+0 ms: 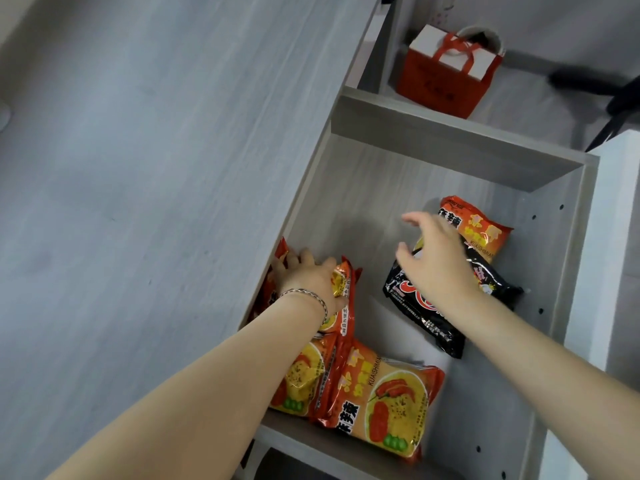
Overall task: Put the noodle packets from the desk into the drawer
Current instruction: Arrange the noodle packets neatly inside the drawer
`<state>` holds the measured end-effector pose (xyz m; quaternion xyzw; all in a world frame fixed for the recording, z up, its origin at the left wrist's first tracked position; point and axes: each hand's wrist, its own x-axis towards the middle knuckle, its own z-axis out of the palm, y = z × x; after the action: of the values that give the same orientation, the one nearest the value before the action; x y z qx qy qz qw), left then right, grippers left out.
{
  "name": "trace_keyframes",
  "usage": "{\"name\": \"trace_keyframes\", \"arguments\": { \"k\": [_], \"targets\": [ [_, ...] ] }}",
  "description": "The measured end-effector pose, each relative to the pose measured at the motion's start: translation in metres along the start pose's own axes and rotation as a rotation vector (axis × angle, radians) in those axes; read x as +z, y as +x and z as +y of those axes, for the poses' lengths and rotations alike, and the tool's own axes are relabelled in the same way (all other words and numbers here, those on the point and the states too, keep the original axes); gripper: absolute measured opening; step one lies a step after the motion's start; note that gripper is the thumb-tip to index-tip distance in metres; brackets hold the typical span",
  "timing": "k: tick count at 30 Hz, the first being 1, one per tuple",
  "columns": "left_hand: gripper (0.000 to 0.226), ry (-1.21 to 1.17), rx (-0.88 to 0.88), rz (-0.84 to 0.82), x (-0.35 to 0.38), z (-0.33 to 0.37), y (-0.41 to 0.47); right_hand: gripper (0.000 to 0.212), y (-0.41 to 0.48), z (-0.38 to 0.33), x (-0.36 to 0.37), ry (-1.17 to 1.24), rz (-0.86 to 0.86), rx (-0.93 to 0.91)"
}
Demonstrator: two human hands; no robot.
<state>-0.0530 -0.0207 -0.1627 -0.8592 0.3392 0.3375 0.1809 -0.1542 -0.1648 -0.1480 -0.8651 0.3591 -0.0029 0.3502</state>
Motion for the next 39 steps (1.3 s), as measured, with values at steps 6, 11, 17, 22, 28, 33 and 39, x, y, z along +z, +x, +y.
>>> {"name": "trace_keyframes", "arguments": {
  "k": [6,11,17,22,28,33,39],
  "targets": [
    [0.077,-0.081,-0.004,0.027,0.01,-0.004,-0.002,0.108,-0.013,0.044,-0.032,-0.556,-0.194,0.34],
    [0.09,-0.117,-0.002,0.072,0.006,-0.005,-0.005,0.106,-0.018,0.065,-0.035,-0.166,-0.257,0.445],
    [0.092,-0.887,0.288,0.143,-0.023,0.014,-0.021,0.089,-0.02,0.041,-0.061,-0.156,-0.272,0.171],
    [0.053,-1.215,0.307,0.033,-0.04,0.026,-0.027,0.079,-0.008,-0.003,-0.077,-0.099,-0.293,-0.108],
    [0.03,-1.604,-0.102,0.066,-0.039,0.018,-0.023,0.055,0.003,0.001,-0.059,0.192,0.127,0.08],
    [0.071,-1.994,-0.621,-0.003,-0.042,0.021,-0.015,0.066,-0.007,-0.006,-0.031,0.742,-0.222,0.564],
    [0.049,-2.005,-0.505,-0.092,-0.04,0.027,-0.013,0.038,0.003,-0.028,0.004,1.208,-0.165,0.758]
  ]
}}
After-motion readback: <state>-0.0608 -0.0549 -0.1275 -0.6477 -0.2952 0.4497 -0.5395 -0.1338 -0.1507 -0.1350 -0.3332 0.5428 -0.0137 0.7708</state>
